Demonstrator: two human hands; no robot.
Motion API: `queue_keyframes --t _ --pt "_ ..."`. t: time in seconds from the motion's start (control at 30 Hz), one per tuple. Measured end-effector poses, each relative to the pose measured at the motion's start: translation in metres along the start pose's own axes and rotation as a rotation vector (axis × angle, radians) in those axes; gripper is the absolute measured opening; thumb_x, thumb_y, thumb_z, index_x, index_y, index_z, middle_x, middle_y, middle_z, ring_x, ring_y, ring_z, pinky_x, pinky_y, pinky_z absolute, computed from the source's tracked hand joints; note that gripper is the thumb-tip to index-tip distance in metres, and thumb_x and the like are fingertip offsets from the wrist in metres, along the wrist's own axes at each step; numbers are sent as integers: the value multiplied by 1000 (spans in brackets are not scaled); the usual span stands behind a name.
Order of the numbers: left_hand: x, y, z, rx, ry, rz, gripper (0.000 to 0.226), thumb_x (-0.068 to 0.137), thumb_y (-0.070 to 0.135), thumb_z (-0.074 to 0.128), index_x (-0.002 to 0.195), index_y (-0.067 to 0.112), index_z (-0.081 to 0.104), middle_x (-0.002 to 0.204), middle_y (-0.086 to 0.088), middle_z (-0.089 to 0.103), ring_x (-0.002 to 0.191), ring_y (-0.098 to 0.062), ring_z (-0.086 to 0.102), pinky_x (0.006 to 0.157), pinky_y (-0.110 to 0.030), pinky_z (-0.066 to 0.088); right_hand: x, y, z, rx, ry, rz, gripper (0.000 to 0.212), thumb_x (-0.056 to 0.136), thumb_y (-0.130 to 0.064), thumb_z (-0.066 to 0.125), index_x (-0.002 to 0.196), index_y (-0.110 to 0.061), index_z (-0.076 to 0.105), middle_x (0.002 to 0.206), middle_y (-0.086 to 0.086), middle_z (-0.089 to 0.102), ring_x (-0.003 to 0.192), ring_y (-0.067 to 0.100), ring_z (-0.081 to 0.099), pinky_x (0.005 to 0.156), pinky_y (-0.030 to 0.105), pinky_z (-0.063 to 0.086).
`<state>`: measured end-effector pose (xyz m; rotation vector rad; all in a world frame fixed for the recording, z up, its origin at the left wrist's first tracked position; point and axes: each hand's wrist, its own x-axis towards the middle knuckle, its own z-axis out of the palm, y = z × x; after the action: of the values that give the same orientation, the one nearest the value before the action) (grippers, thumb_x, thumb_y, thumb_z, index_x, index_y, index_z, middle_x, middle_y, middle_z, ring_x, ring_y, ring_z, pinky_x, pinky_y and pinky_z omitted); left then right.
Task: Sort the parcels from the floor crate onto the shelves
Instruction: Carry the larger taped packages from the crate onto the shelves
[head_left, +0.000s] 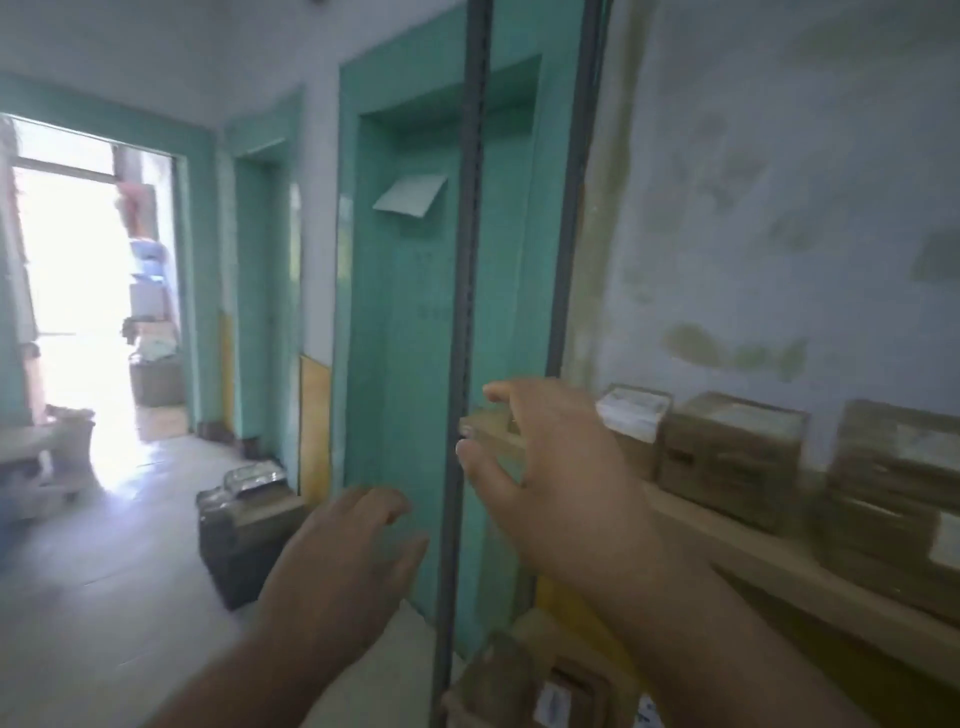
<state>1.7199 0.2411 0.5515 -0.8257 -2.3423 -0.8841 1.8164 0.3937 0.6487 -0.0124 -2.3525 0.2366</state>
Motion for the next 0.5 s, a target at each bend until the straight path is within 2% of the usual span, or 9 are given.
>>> queue_keyframes --t 0.07,0.13,0.23,0.37,0.5 --pt "-9 -63 -30 80 -9 -55 23 80 48 60 96 32 63 90 19 56 84 -14 59 68 -30 45 15 -49 52 72 -40 -33 49 92 -53 56 135 -30 51 130 -12 53 123 10 46 93 22 30" --pt "-18 -121 -56 143 1 -93 18 81 43 65 96 34 62 88 21 53 80 -14 59 63 -28 41 29 -93 102 145 -79 -72 47 91 -52 55 132 -28 53 127 -10 55 120 13 48 91 25 33" --pt "-26 -199 -81 224 -41 -203 21 83 44 69 100 35 61 95 15 62 82 -14 63 65 -31 48 51 -144 168 245 -167 -74 50 88 -53 51 129 -26 55 124 -7 57 116 16 50 94 33 41" --pt "-19 -286 -91 294 -115 -294 26 87 50 63 109 37 59 102 14 61 90 -12 62 74 -32 51 87 -176 242 270 -253 -81 50 91 -51 54 134 -25 53 127 -5 56 117 17 50 98 35 43" --pt "9 -370 -68 314 -152 -377 29 89 51 62 114 35 61 108 13 62 98 -14 62 80 -32 51 132 -179 327 258 -295 -81 48 93 -49 57 135 -27 53 131 -6 55 120 17 48 96 33 40"
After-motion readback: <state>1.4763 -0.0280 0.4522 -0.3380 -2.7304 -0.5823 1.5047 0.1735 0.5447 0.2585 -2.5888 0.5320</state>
